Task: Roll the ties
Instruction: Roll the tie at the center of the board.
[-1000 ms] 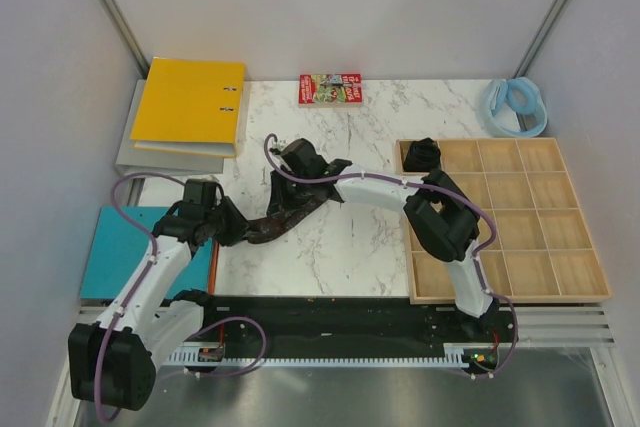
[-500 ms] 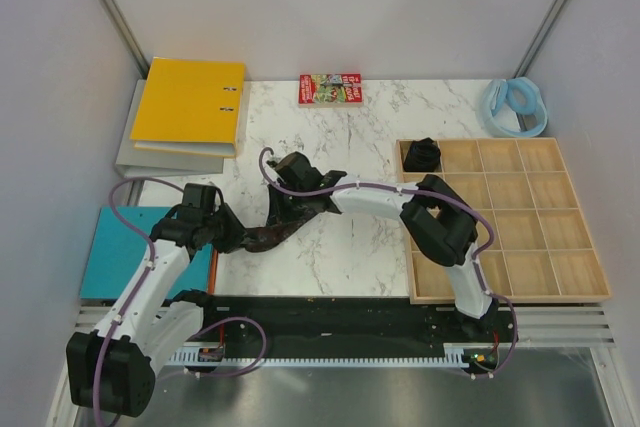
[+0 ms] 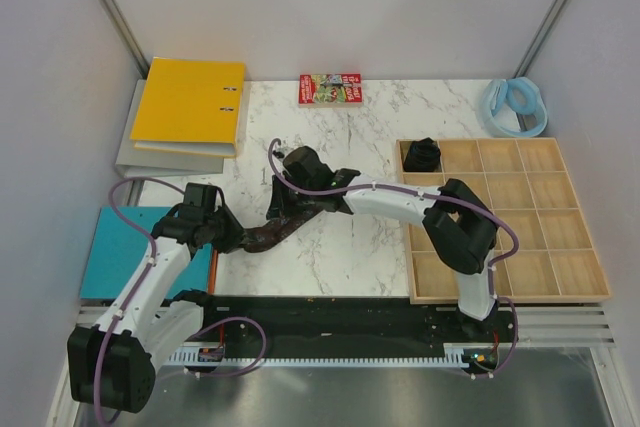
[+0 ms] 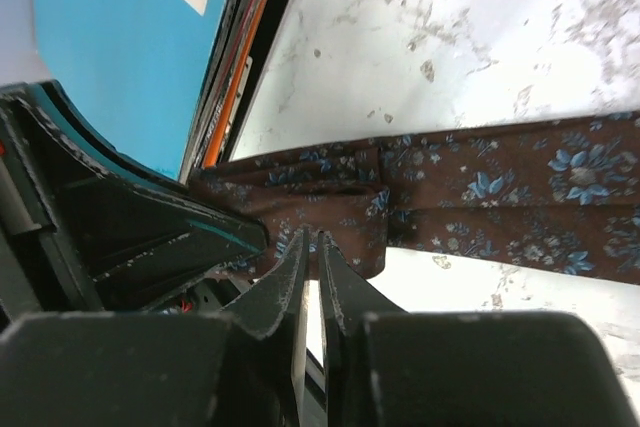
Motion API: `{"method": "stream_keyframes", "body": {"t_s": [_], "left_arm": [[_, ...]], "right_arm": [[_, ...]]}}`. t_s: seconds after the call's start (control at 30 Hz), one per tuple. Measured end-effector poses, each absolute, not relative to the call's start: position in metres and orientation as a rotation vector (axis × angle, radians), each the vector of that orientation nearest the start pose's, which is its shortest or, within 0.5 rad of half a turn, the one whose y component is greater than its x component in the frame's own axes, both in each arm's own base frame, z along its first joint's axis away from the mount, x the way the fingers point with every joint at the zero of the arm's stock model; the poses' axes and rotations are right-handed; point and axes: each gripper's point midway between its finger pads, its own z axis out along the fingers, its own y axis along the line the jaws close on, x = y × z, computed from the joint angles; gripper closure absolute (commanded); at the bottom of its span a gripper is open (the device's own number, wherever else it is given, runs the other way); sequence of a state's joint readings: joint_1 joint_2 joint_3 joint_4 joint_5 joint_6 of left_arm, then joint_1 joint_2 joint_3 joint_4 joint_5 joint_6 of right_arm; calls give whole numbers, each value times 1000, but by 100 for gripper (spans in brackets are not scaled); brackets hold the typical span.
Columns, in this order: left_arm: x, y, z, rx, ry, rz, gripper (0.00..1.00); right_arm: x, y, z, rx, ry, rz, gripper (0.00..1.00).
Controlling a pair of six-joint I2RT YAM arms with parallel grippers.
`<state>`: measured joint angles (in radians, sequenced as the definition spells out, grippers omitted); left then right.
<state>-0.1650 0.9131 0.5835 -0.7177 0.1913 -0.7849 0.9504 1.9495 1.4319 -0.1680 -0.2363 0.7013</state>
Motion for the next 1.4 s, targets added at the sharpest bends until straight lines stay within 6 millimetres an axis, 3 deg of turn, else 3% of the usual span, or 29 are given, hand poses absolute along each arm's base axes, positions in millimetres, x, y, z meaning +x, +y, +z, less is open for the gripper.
{"method": "stream_keyframes", "body": {"t_s": [0.4,1.07,1.4], "left_arm": [[190,-89,71,-785,2613,-508,80],[212,-86,78,-819,2658,-430,78],[232,-95,79,-810,2686,-448,78]], "right_arm": [[219,484,52,-487,2580,1109,88],[232,503,48,-457,2555,1175,88],[251,493,39,-408,2580,1155,87]]}}
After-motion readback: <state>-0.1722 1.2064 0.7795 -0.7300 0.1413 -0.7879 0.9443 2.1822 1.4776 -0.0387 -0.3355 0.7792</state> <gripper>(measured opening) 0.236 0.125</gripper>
